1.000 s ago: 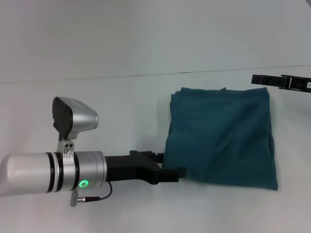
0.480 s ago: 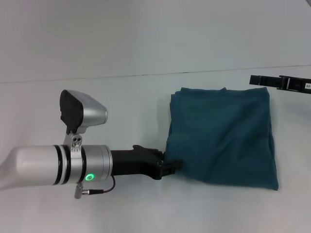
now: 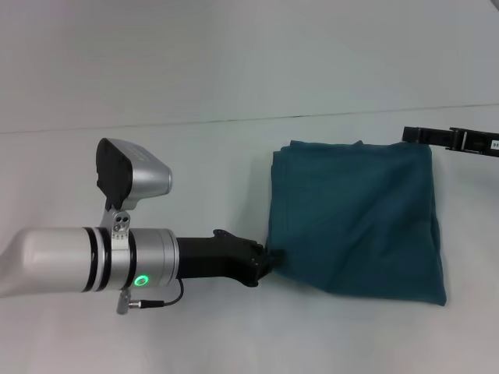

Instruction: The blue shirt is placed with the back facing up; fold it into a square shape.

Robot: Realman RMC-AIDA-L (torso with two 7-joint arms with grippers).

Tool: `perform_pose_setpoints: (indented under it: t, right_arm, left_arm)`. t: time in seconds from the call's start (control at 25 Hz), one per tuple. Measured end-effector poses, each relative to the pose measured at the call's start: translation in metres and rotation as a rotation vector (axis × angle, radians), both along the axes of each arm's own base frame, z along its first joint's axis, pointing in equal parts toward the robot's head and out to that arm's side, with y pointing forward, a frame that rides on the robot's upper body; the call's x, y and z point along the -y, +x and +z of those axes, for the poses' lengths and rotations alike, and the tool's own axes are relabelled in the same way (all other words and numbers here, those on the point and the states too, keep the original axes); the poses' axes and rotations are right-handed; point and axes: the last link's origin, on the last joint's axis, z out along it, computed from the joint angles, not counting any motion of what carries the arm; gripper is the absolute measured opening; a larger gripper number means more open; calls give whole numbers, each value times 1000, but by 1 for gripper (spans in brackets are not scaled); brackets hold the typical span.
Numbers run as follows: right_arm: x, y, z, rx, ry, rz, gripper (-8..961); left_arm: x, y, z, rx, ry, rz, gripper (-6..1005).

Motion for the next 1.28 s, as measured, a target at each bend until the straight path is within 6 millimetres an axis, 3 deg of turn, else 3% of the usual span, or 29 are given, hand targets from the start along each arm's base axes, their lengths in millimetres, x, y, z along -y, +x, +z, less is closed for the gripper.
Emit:
perform_pose_setpoints:
  t: [0.56,1.08,1.28]
  right_arm:
    - [5,6,-5,-8,9,-25,823]
    - [9,8,-18,-46,40,-52,823]
    - [11,7,-27,-61,67,-42,823]
  left_arm:
    - [-9,-5,23,-48,9,-58,30]
    - [-52,-23,81,-25,254,63,27]
    - [-67,-16,86,-43,327,66,26]
